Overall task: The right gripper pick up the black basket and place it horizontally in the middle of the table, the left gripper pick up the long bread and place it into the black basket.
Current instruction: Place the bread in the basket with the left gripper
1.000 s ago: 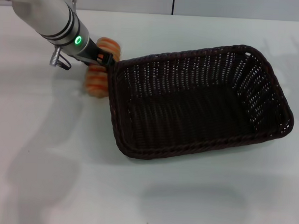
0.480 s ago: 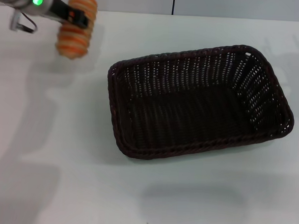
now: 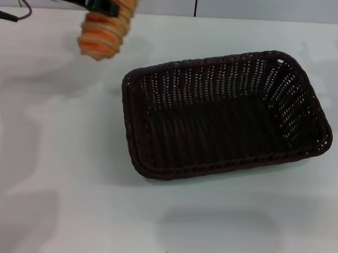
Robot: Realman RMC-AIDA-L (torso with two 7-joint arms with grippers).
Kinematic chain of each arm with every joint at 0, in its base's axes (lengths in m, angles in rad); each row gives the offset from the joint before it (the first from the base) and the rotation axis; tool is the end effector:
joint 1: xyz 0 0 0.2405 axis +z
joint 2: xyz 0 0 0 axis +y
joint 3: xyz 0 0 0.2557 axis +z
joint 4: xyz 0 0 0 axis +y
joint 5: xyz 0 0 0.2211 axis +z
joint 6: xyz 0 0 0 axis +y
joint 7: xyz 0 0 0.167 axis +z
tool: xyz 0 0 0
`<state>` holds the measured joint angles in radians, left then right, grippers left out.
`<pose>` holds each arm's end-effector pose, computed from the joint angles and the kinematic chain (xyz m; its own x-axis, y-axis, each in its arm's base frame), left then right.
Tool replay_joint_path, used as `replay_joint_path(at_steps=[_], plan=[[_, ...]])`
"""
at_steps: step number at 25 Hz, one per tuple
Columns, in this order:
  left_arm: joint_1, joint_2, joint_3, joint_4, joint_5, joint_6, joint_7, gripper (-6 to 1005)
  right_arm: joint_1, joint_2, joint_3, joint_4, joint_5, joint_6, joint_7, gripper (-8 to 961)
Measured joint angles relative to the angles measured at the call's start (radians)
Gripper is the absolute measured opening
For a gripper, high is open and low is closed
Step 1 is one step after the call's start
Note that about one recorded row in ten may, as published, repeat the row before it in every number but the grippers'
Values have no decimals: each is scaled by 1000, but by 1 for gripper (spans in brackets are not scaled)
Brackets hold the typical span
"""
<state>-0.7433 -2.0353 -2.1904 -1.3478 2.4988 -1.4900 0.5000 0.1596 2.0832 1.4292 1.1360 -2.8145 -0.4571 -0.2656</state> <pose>-0.1504 0.4373 0.0754 0.6532 0.6962 0.2977 0.7392 -0.5014 -0.4496 0.2283 0.4070 0.0450 0.8454 0.1372 -0.5163 -0.5098 -0.0814 -0.8564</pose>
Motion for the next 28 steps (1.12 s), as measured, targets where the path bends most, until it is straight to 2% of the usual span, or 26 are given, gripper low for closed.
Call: replay_joint_path(at_steps=[4,8,12,14,20,28], plan=[[13,-2,-1,-42,-123,-123,19,412,-4,0,3,2,17,0,-6,784],[25,-18,11,-47,-244,-176,33,374,-13,0,7,10,19,0,-7,785],[42,-27,90,-3,-296,-143,32,336,-32,0,1,28,19,-5,-8,785],[46,-28,149,54,-332,-111,33,316,-44,0,-1,40,20,-8,-8,785],[44,-28,244,148,-357,-47,56,290,-82,0,-4,73,18,-9,-8,784],[47,-29,261,201,-381,19,78,372,-112,0,-7,95,18,-9,-10,784]])
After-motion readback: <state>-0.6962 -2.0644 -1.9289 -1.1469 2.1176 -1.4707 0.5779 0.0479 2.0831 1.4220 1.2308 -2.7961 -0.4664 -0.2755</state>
